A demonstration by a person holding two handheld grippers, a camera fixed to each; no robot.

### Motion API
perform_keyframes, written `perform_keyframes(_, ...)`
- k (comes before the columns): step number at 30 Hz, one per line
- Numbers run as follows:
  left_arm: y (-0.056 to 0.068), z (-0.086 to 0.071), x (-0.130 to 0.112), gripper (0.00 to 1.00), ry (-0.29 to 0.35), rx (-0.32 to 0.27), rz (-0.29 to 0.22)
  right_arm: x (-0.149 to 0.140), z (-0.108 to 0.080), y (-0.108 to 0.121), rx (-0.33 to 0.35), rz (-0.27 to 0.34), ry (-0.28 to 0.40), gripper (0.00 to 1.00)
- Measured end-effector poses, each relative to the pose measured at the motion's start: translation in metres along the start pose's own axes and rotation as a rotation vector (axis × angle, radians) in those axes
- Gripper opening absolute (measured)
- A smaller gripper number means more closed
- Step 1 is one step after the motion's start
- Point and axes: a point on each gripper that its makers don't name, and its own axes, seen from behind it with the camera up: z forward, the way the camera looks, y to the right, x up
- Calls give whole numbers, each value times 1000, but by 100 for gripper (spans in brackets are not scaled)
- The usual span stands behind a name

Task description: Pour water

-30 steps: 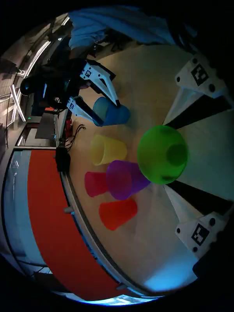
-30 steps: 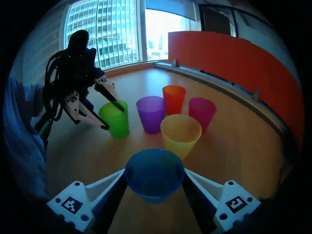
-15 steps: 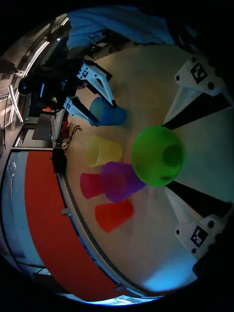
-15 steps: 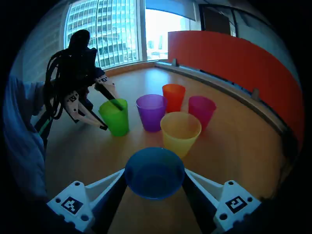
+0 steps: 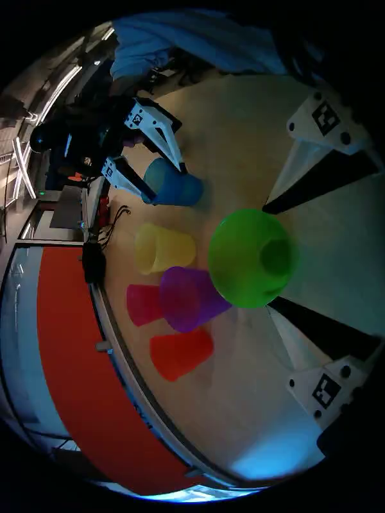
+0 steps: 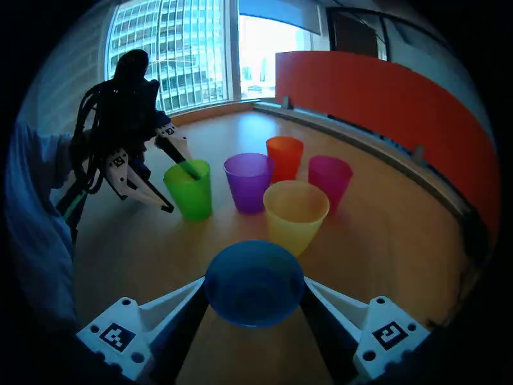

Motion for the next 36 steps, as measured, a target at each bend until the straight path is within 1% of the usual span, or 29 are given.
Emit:
perform_keyframes(3,1,-2,-1,95,1,1,-3,1,-2,1,-4,10,3,100)
perform_keyframes(8,2,-8,-3,95,4,8,-10,-2,-7,-1,-4,15,3,100)
perform_keyframes(13,1,-15,-7,95,8,23,-20,-8,-15,-1,-19,6,-1,100)
perform_keyframes(19,-2,-29,-15,95,13,53,-35,-22,-31,4,-51,11,-12,100)
perform_keyframes(29,-6,-57,-30,95,22,105,-68,-41,-68,15,-125,43,-8,100)
perform_keyframes(36,-14,-72,-29,95,58,159,-103,-38,-81,18,-175,65,36,100)
